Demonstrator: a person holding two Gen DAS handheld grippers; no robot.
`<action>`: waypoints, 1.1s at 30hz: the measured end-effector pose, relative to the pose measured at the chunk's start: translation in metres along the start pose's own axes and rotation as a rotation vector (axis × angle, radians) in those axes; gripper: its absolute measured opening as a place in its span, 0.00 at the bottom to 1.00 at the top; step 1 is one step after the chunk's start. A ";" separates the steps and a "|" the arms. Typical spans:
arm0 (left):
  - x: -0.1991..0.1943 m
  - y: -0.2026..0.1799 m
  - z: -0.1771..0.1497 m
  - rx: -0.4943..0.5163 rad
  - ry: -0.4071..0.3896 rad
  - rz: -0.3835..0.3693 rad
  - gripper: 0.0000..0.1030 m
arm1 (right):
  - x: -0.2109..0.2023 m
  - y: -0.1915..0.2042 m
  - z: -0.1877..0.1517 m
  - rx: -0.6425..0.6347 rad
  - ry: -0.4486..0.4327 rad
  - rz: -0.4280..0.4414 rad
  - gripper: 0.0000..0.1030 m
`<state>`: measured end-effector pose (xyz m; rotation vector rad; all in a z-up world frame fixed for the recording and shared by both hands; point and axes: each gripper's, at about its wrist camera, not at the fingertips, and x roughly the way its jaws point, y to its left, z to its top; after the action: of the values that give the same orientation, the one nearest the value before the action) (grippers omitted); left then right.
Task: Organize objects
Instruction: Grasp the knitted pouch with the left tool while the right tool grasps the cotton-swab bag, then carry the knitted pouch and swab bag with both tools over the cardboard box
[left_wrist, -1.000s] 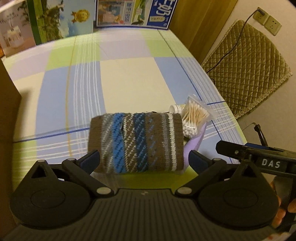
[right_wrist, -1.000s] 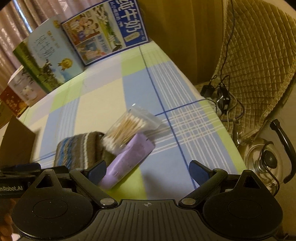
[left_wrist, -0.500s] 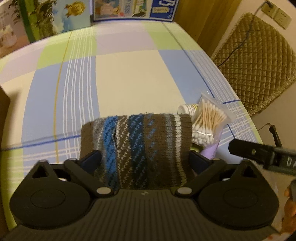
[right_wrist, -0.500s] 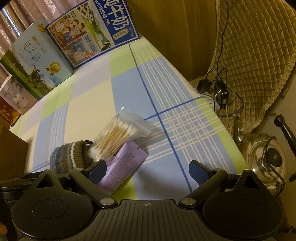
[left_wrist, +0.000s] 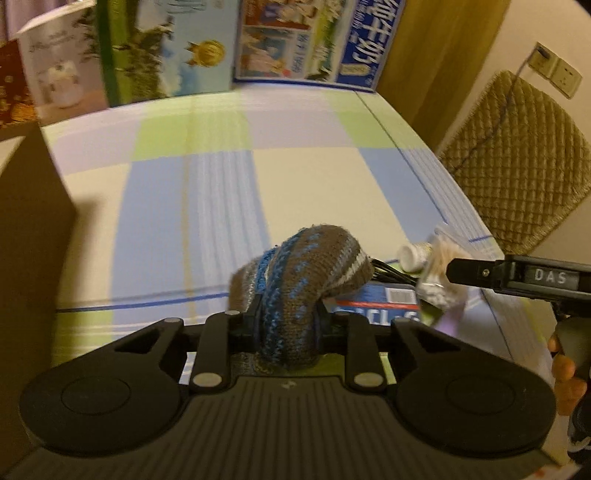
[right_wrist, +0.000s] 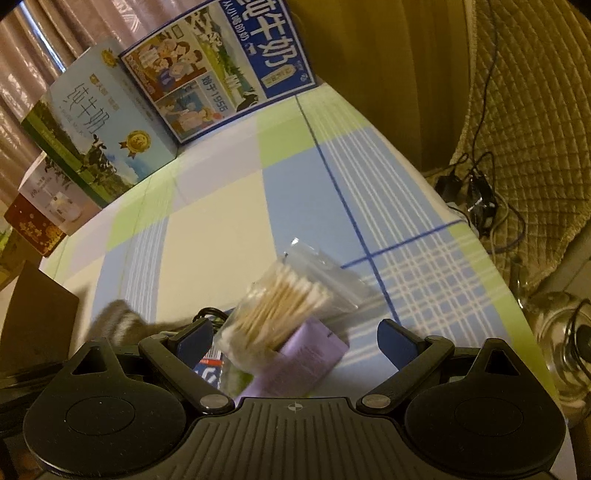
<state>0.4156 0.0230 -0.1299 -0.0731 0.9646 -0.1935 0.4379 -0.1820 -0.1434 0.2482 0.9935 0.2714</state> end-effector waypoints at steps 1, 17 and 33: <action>-0.003 0.003 0.001 -0.005 -0.005 0.015 0.20 | 0.002 0.001 0.001 -0.005 0.000 -0.003 0.85; -0.029 0.049 -0.016 -0.128 0.000 0.095 0.20 | 0.007 0.020 0.004 -0.160 -0.045 0.028 0.07; -0.085 0.048 -0.023 -0.153 -0.101 0.082 0.20 | -0.047 0.050 -0.012 -0.202 -0.095 0.143 0.05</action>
<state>0.3560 0.0871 -0.0810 -0.1820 0.8789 -0.0398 0.3981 -0.1503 -0.0961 0.1467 0.8492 0.4831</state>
